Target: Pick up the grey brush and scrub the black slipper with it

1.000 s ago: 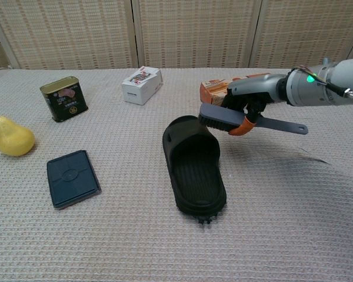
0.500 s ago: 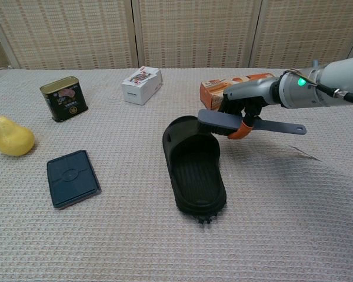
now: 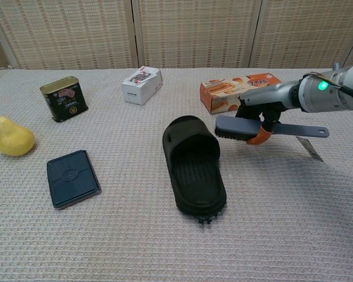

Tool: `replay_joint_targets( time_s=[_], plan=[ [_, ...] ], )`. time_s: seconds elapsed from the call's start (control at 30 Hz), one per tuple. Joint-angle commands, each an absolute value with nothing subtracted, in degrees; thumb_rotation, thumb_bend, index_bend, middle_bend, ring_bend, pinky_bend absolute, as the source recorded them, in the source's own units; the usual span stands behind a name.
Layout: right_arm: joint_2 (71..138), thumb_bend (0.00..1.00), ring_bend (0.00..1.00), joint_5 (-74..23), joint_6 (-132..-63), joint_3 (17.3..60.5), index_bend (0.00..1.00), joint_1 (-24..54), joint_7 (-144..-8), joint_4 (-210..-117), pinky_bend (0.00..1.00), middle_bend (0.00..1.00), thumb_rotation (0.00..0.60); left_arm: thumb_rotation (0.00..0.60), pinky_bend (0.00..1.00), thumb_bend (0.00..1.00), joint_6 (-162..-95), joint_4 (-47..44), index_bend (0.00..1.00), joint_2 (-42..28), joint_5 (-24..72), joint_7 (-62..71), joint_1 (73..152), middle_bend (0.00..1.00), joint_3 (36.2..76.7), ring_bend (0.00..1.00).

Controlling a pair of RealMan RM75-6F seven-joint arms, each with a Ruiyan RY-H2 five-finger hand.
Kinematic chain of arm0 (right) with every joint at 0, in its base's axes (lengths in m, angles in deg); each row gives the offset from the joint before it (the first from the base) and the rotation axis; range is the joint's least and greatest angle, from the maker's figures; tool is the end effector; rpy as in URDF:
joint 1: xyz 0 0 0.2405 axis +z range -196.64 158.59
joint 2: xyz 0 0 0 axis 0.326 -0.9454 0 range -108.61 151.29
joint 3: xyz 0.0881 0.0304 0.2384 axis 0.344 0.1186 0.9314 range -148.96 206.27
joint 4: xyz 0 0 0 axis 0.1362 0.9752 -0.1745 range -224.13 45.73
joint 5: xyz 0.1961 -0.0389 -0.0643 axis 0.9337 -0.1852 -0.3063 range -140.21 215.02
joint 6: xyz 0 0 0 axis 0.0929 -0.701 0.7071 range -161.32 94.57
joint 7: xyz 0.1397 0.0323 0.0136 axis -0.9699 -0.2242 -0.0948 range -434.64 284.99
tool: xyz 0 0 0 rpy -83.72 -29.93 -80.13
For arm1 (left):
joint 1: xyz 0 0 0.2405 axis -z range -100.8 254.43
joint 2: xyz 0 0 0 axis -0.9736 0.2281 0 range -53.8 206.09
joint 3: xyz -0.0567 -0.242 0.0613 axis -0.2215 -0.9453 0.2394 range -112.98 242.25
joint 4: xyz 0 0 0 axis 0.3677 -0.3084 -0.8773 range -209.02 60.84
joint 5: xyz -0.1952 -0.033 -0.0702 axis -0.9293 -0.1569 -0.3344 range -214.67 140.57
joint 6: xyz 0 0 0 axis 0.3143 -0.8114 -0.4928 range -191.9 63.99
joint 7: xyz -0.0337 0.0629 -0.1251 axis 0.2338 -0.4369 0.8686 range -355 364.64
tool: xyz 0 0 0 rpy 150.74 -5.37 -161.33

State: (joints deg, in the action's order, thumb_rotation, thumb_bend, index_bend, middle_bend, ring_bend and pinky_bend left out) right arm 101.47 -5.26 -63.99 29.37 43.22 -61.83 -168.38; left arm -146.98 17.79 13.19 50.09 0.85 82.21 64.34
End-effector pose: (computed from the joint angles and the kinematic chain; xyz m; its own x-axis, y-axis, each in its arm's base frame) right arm -0.1484 -0.3971 -0.0083 0.5230 -0.5661 0.6373 -0.8523 -0.3557 0.3835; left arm -0.3159 0.1744 0.1547 0.4874 0.0738 0.8700 0.8732 -0.0407 -0.4857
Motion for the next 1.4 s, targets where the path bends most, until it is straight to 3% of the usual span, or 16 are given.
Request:
replay_joint_targets(
  time_s=[0.03, 0.57, 0.83, 1.13, 1.4],
  plan=[
    [102.25, 0.40, 0.55, -5.40, -63.91, 30.39, 0.73, 43.65, -62.52, -167.61, 0.72, 0.60, 0.600, 0.600, 0.22, 0.49, -147.06, 17.75, 0.08, 13.23, 50.03, 0.95, 82.19, 0.10, 64.29, 0.08],
    [106.17, 0.40, 0.55, -5.27, -61.67, 32.81, 0.73, 46.40, -64.05, -163.47, 0.72, 0.60, 0.600, 0.600, 0.22, 0.49, -147.82, 17.80, 0.08, 13.54, 49.91, 1.52, 81.76, 0.10, 64.23, 0.09],
    [105.67, 0.40, 0.55, -5.32, -59.46, 31.00, 0.73, 46.73, -64.05, -162.76, 0.72, 0.60, 0.600, 0.600, 0.22, 0.49, -147.56, 17.95, 0.08, 13.26, 49.59, 0.57, 81.78, 0.10, 64.23, 0.09],
    [100.87, 0.40, 0.55, -5.83, -62.13, 28.45, 0.73, 44.77, -63.65, -167.44, 0.72, 0.60, 0.600, 0.600, 0.23, 0.49, -147.83, 18.18, 0.08, 12.85, 49.82, -0.75, 81.68, 0.10, 64.33, 0.09],
    [91.98, 0.41, 0.55, -11.24, -65.57, 25.63, 0.72, 39.37, -64.98, -177.36, 0.71, 0.60, 0.600, 0.600, 0.23, 0.49, -147.96, 18.16, 0.08, 12.68, 49.91, -1.30, 81.64, 0.10, 64.33, 0.09]
  ],
)
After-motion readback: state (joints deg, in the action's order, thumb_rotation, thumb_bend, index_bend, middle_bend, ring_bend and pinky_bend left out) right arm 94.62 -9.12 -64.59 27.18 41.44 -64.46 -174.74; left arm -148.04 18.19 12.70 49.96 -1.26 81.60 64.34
